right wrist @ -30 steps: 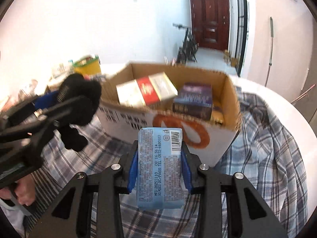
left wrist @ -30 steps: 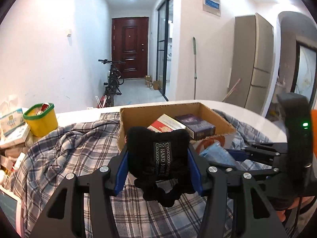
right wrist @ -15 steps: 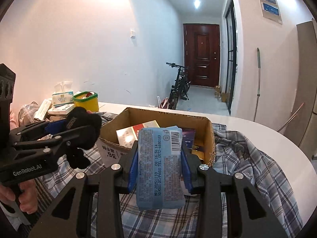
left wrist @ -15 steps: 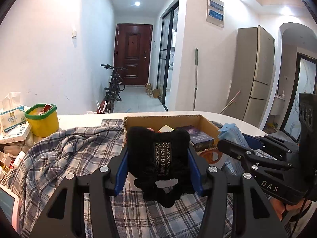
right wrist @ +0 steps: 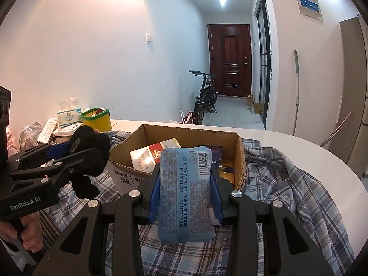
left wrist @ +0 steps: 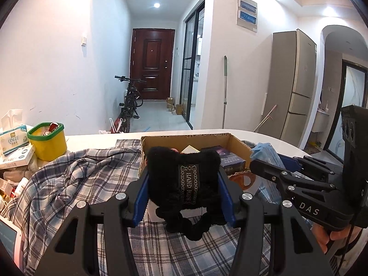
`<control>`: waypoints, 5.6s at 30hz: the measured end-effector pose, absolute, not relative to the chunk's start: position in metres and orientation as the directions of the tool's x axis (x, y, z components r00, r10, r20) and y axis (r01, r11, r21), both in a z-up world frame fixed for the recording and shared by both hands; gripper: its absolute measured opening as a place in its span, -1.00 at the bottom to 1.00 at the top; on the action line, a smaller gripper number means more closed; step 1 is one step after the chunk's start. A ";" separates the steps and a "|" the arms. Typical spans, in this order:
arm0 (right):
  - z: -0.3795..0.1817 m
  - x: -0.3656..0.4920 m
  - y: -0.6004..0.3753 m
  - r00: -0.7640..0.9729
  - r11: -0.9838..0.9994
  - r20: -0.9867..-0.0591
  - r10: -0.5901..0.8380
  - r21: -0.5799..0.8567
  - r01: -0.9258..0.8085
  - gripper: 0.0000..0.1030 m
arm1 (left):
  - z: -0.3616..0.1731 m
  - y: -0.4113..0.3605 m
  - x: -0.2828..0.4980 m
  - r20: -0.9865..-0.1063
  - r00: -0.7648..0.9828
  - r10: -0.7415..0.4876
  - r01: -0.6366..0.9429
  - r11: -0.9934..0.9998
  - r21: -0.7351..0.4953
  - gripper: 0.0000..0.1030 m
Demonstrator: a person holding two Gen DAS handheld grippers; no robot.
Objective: Organize objects
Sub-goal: 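Lift the black cloth item and light blue box up over the cardboard box, then lower the black cloth item into the box and open the left tool, then lower the light blue box into the cardboard box and open the right tool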
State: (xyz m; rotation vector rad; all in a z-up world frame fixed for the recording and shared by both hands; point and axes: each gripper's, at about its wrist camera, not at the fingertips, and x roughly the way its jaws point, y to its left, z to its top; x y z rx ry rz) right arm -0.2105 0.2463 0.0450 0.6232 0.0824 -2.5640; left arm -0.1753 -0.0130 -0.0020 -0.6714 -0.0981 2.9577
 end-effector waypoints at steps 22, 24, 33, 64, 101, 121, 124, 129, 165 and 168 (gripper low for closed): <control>0.082 -0.186 0.271 -0.902 -0.936 -0.271 -0.336 -0.015 0.353 -0.29 | 0.028 -0.014 -0.148 -0.298 -0.944 0.144 -0.114 -0.987 -0.114 0.08; 0.098 -0.176 0.276 -0.921 -0.942 -0.218 -0.323 -0.020 0.336 -0.29 | 0.036 -0.019 -0.146 -0.280 -0.949 0.144 -0.108 -0.984 -0.141 0.08; 0.166 -0.154 0.267 -0.934 -0.936 -0.139 -0.329 -0.080 0.342 -0.29 | 0.100 -0.019 -0.136 -0.205 -0.973 0.109 -0.091 -0.991 -0.095 0.08; 0.207 -0.212 0.270 -0.946 -0.958 -0.162 -0.282 0.100 0.269 -0.29 | 0.143 -0.017 -0.183 -0.206 -0.974 0.098 -0.084 -0.993 -0.077 0.08; 0.131 -0.307 0.258 -0.809 -0.952 -0.503 -0.303 0.114 0.285 -0.29 | 0.022 -0.028 -0.306 -0.558 -0.825 0.092 -0.005 -0.988 -0.155 0.08; 0.135 -0.307 0.256 -0.815 -0.953 -0.495 -0.301 0.113 0.283 -0.29 | 0.025 -0.044 -0.306 -0.532 -0.843 0.079 0.044 -0.976 -0.214 0.65; 0.135 -0.306 0.255 -0.817 -0.951 -0.489 -0.306 0.114 0.288 -0.29 | 0.026 -0.044 -0.305 -0.531 -0.844 0.077 0.044 -0.976 -0.212 0.65; 0.128 -0.308 0.248 -0.814 -0.942 -0.479 -0.328 0.104 0.318 -0.29 | 0.034 -0.037 -0.298 -0.497 -0.867 0.048 0.038 -0.986 -0.161 0.65; 0.137 -0.316 0.264 -0.812 -0.954 -0.503 -0.295 0.111 0.278 0.30 | 0.085 -0.018 -0.254 -0.339 -0.941 0.008 0.008 -0.999 -0.045 0.71; 0.149 -0.307 0.268 -0.838 -0.956 -0.462 -0.291 0.111 0.271 0.30 | 0.092 -0.011 -0.244 -0.303 -0.953 -0.016 0.017 -1.000 -0.001 0.71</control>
